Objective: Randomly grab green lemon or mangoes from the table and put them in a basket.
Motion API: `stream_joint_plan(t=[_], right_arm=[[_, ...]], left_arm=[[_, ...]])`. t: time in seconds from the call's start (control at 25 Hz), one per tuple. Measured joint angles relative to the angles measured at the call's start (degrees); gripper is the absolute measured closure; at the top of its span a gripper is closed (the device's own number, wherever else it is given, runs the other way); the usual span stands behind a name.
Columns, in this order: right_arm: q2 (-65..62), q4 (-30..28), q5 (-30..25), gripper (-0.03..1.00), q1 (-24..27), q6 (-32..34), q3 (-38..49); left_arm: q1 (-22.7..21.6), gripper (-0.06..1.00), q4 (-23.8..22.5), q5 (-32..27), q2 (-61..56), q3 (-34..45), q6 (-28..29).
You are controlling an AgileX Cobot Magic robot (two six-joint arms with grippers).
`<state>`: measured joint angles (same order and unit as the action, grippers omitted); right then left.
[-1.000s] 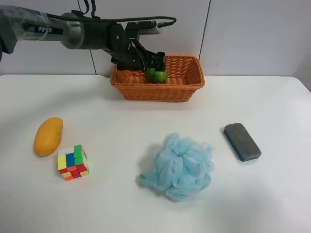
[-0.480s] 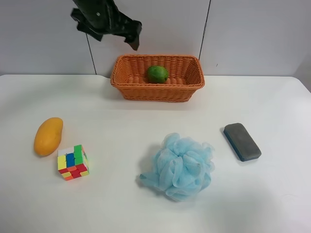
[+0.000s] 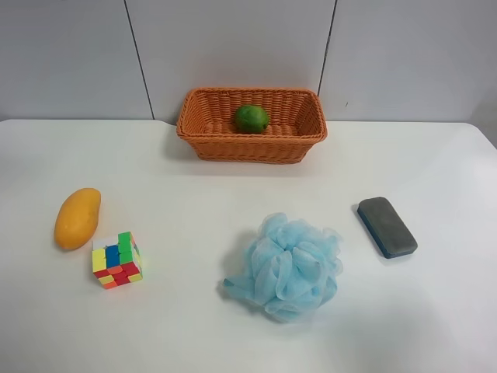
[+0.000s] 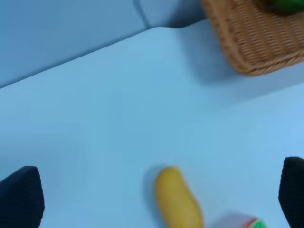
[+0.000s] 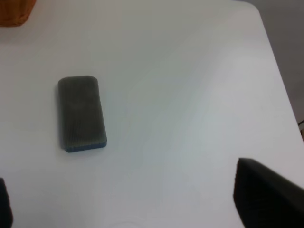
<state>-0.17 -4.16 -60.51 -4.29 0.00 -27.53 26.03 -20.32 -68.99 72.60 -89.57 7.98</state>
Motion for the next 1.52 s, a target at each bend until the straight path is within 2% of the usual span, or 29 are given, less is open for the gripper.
stream_joint_plan(t=[0.12, 0.36, 0.56, 0.72, 0.84, 1.16, 1.52], right_arm=[[0.0, 0.0, 0.0, 0.05, 0.0, 0.0, 0.0], [0.0, -0.1, 0.0, 0.05, 0.0, 0.0, 0.0], [0.0, 0.0, 0.0, 0.05, 0.0, 0.0, 0.0], [0.0, 0.0, 0.0, 0.05, 0.0, 0.0, 0.0], [0.0, 0.0, 0.0, 0.05, 0.0, 0.0, 0.0], [0.0, 0.0, 0.0, 0.05, 0.0, 0.0, 0.0], [0.0, 0.0, 0.0, 0.05, 0.0, 0.0, 0.0]], left_arm=[[-3.6, -0.05, -1.4, -0.2, -10.4, 7.9, 1.4], [-16.2, -0.05, -0.7, -0.3, -29.6, 22.6, 1.8], [-24.6, -0.05, 5.9, -0.3, -44.9, 32.5, 1.8], [-28.6, -0.05, 11.1, -0.1, -56.5, 40.7, 1.8], [-29.8, -0.05, 14.8, 2.2, -63.1, 46.5, 1.8], [-30.2, -0.05, 16.3, 8.3, -72.7, 58.3, 1.6], [-30.2, -0.05, 16.4, 7.9, -72.9, 60.3, 1.4]])
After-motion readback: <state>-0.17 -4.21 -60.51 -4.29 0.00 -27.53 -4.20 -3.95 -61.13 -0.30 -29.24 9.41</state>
